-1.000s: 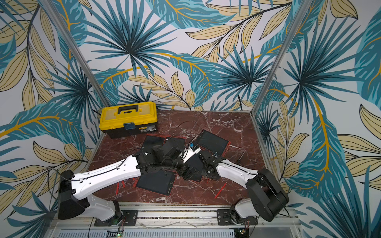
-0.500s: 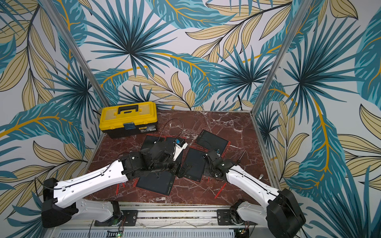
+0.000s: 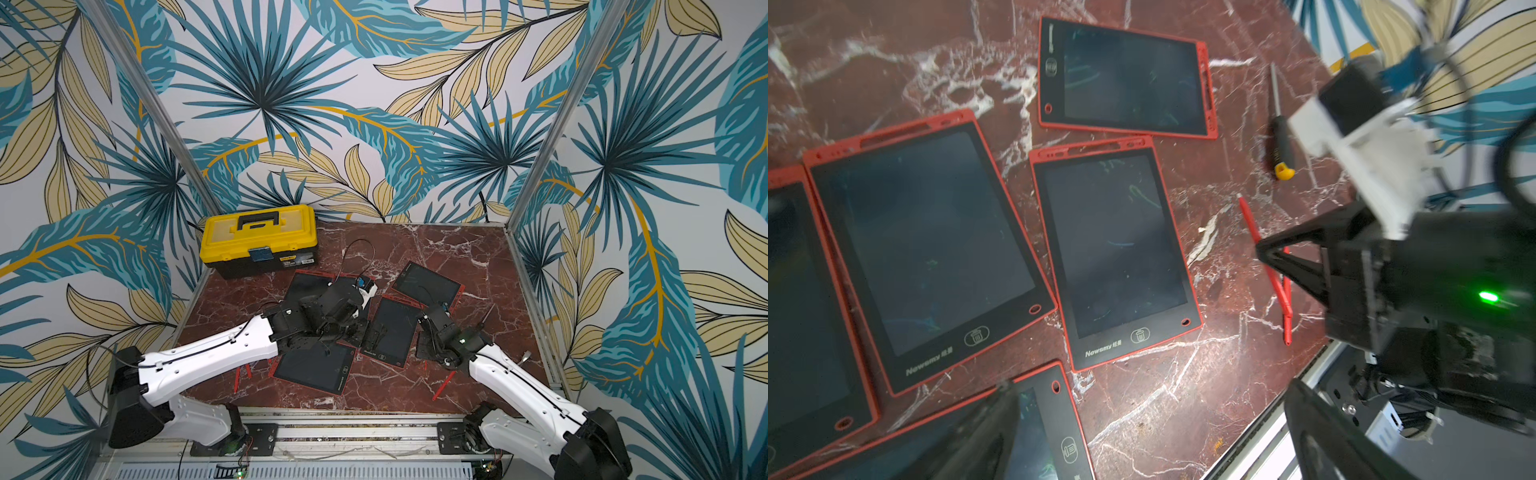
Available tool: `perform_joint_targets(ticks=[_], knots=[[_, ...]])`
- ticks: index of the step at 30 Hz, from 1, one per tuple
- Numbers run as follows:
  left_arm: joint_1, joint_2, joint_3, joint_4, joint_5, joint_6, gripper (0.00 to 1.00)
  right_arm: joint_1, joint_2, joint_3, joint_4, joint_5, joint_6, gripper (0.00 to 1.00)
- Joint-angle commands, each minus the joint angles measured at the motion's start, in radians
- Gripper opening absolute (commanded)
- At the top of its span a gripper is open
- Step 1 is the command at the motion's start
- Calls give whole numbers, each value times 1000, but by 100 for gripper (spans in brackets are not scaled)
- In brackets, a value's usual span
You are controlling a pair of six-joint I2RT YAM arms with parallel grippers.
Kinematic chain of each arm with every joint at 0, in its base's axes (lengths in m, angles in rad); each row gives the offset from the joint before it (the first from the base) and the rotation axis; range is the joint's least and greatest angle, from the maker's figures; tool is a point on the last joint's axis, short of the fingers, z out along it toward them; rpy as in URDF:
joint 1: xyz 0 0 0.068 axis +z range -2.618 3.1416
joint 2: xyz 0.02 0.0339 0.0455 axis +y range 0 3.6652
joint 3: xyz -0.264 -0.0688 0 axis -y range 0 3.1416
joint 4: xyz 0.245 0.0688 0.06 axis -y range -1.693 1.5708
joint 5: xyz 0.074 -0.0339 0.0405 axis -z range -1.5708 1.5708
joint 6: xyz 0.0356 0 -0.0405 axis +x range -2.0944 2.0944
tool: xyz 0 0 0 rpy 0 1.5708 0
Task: Place the stylus back onto the writing tablet
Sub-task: Pick up the stylus from the center of the board.
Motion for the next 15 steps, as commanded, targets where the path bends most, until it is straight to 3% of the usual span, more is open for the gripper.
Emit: perform_joint_targets(ticks=[1,8,15], knots=[[30,62,52,-12,10,-60,99,4,-30,-14,-56,20,-15,0],[83,236,186,-12,77,-125,99,4,-79,-12,-109,66,-1,0],[130,402,299,-12,125,-104,100,4,-149,-44,-95,55,27,0]])
